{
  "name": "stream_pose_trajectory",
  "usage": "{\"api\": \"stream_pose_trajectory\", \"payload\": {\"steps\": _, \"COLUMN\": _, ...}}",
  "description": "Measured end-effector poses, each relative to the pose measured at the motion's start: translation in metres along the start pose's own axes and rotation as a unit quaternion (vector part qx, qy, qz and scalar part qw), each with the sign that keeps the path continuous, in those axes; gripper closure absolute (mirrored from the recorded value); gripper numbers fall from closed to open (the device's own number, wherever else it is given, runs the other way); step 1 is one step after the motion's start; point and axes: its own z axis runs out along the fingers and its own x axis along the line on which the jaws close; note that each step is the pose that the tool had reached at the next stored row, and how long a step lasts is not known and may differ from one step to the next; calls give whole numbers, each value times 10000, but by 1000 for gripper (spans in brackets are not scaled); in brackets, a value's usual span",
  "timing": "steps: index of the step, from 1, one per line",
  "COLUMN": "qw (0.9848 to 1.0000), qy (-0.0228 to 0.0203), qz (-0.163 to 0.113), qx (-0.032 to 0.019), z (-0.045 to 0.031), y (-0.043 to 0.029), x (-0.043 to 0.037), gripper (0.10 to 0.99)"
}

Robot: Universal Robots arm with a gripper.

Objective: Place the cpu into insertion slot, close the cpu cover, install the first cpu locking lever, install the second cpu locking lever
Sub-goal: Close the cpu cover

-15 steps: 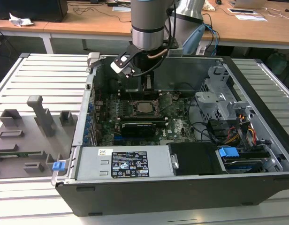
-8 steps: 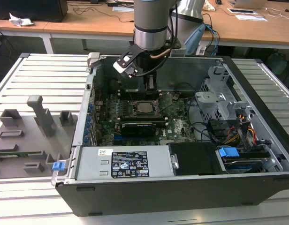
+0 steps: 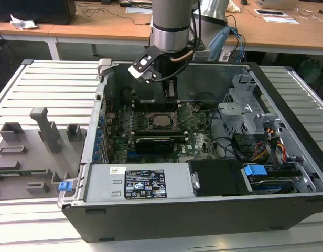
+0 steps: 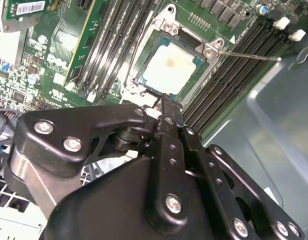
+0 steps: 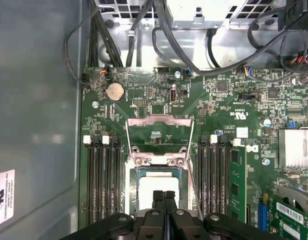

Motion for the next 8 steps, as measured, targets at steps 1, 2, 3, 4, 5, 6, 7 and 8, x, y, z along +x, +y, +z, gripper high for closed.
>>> {"api": "stream_pose_trajectory", "payload": {"steps": 1, "qw": 10000, "qy": 0, "qz": 0, "qx": 1, "z": 1, "y": 21, "x": 0, "gripper": 980}}
{"api": "stream_pose_trajectory", "payload": {"steps": 2, "qw": 10000, "qy": 0, "qz": 0, "qx": 2, "z": 2, "y": 36, "x": 0, "gripper": 980}}
{"api": "stream_pose_trajectory", "payload": {"steps": 3, "qw": 10000, "qy": -1, "qz": -1, "qx": 2, "z": 2, "y": 50, "x": 0, "gripper": 980}}
{"api": "stream_pose_trajectory", "payload": {"steps": 4, "qw": 10000, "qy": -1, "qz": 0, "qx": 2, "z": 4, "y": 62, "x": 0, "gripper": 980}}
{"api": "stream_pose_trajectory", "payload": {"steps": 5, "qw": 10000, "qy": 0, "qz": 0, "qx": 2, "z": 4, "y": 74, "x": 0, "gripper": 980}}
{"api": "stream_pose_trajectory", "payload": {"steps": 6, "qw": 10000, "qy": 0, "qz": 0, "qx": 2, "z": 5, "y": 88, "x": 0, "gripper": 980}}
{"api": "stream_pose_trajectory", "payload": {"steps": 7, "qw": 10000, "qy": 0, "qz": 0, "qx": 3, "z": 7, "y": 112, "x": 0, "gripper": 980}}
{"api": "stream_pose_trajectory", "payload": {"steps": 8, "qw": 10000, "qy": -1, "qz": 1, "qx": 5, "z": 9, "y": 138, "x": 0, "gripper": 980}}
